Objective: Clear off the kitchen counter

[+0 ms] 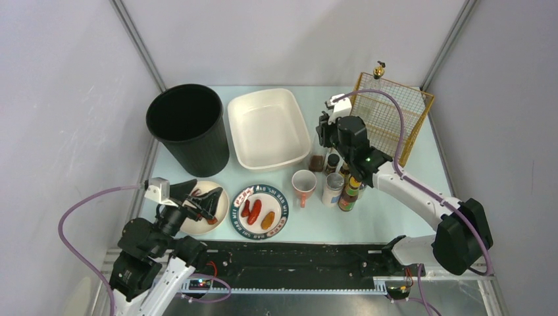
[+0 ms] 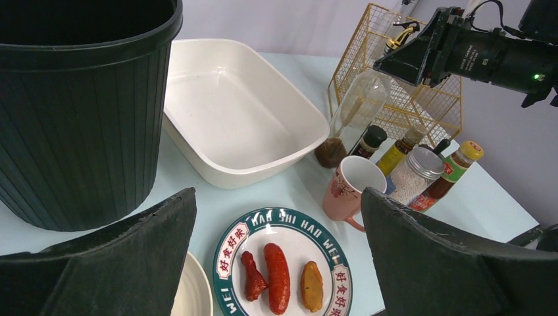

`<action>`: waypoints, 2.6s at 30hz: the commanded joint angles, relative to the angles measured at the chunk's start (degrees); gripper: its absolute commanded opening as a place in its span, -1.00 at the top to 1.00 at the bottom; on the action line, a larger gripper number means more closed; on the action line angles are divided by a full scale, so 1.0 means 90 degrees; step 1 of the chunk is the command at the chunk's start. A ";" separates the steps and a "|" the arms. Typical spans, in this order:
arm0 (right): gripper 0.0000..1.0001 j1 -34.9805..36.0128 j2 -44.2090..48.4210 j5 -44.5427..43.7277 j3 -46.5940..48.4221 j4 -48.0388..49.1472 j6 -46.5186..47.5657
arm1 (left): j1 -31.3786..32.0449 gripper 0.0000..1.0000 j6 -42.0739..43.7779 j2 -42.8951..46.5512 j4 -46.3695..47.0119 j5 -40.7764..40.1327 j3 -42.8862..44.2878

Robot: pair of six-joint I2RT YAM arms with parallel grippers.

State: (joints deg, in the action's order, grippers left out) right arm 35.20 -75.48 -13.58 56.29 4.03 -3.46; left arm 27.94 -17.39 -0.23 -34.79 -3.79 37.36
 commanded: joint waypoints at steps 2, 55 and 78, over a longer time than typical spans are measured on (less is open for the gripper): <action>0.58 0.0049 0.0020 -0.0118 0.0018 0.0474 0.0061 | 0.0001 -0.97 0.0179 0.0087 0.0209 0.0047 -0.0030; 1.00 -0.3113 0.0939 0.0227 0.3903 -0.1170 0.1059 | -0.0002 -0.97 0.0212 0.0006 0.0199 -0.0095 -0.0050; 1.00 -0.4505 -0.0473 0.1419 0.4412 0.0030 0.0872 | 0.0000 -0.97 0.0223 0.0008 0.0193 -0.0056 -0.0059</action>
State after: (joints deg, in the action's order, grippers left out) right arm -4.91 -79.90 -3.53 90.28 -6.76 3.42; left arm 27.94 -16.47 -0.25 -34.79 -4.19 37.28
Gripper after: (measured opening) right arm 0.372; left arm 0.985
